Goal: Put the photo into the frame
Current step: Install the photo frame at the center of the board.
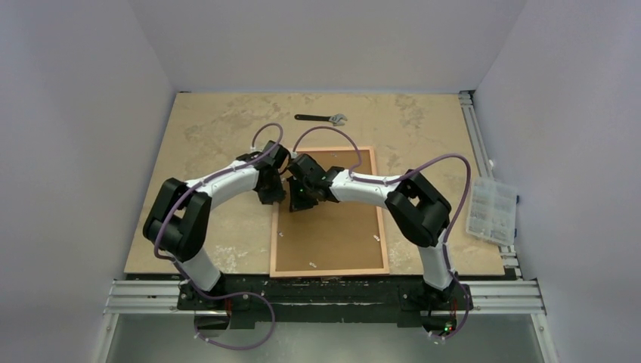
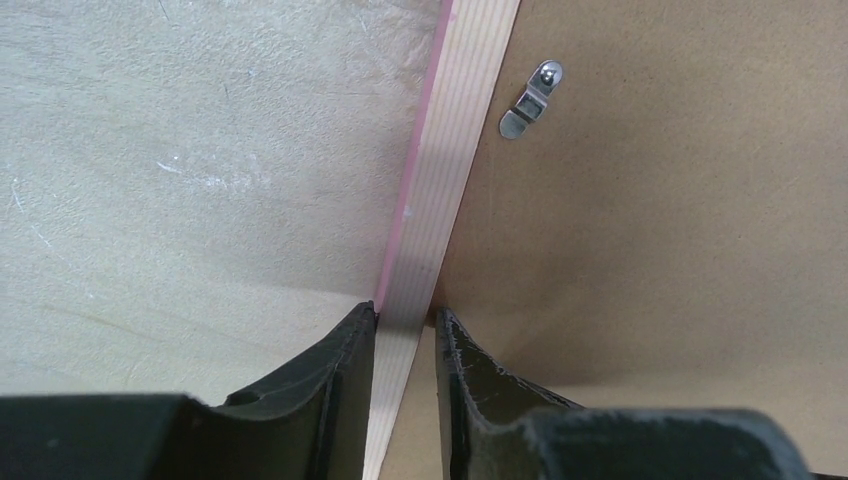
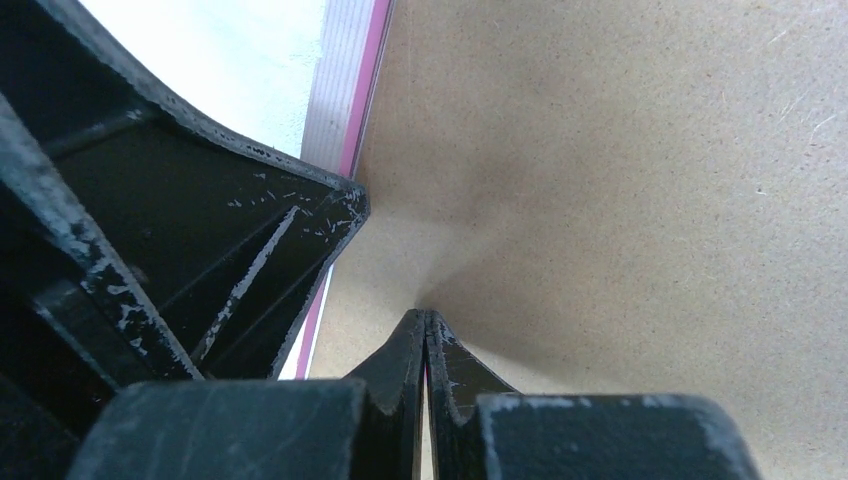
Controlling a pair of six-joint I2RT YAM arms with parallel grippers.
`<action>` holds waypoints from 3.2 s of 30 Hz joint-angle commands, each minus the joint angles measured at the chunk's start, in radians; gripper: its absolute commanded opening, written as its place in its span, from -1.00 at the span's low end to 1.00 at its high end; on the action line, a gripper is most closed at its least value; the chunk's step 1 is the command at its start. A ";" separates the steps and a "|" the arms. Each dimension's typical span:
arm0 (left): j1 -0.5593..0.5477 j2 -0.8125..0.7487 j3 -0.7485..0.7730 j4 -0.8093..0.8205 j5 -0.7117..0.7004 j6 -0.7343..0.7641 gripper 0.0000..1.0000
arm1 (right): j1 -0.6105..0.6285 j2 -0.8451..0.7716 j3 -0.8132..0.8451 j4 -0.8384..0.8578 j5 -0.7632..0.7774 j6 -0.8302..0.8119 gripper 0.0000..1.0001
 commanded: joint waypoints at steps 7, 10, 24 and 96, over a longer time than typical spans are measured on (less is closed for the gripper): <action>-0.092 0.295 -0.060 0.011 0.106 -0.088 -0.91 | 0.027 0.169 -0.177 -0.068 -0.075 0.024 -1.00; -0.092 0.311 -0.060 0.012 0.106 -0.092 -1.00 | 0.027 0.174 -0.183 -0.055 -0.096 0.029 -1.00; -0.028 0.143 -0.131 0.140 0.218 -0.043 -0.55 | -0.062 -0.080 -0.267 0.031 -0.199 -0.005 -0.92; 0.147 0.031 0.163 0.036 0.197 0.114 0.39 | -0.685 -0.441 -0.384 -0.118 -0.301 -0.194 0.76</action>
